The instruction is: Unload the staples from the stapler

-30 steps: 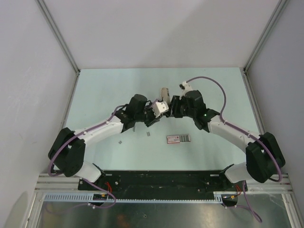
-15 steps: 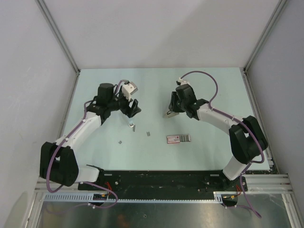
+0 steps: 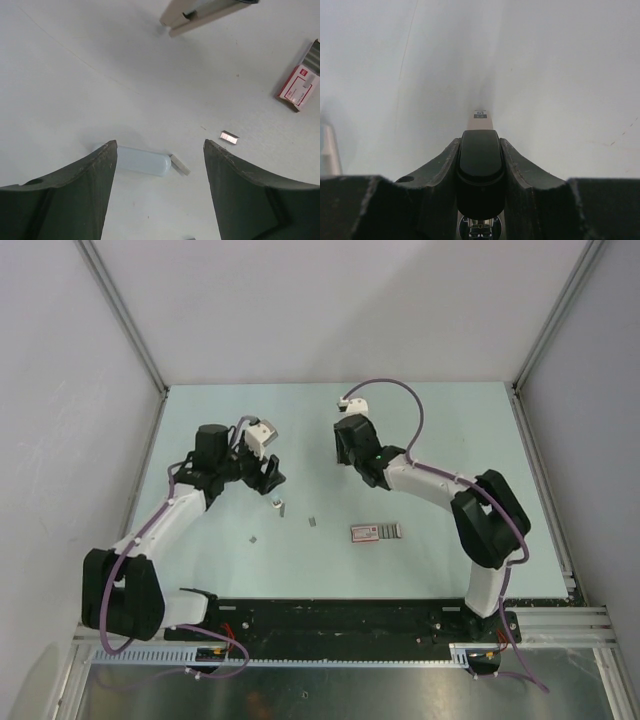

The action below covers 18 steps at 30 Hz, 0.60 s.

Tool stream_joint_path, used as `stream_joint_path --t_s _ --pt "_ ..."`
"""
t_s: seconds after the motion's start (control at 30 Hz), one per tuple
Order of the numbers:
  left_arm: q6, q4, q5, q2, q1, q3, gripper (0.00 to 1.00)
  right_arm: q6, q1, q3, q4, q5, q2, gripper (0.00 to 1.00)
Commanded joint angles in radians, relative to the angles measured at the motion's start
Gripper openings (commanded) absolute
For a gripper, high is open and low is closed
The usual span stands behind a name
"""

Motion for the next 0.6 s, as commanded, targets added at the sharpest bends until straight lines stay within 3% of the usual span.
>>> stream_joint_path --t_s 0.0,0.2,0.57 --pt "-0.001 0.011 0.011 -0.071 0.025 -0.014 0.74 -0.136 0.047 0.065 0.264 0.229 0.065 0.00" --pt "0.003 0.011 0.024 -0.091 0.062 -0.021 0.75 -0.102 0.085 0.073 0.275 0.287 0.172 0.00" --pt "0.009 0.011 0.040 -0.097 0.085 -0.032 0.75 0.195 0.147 0.036 -0.025 0.234 0.195 0.00"
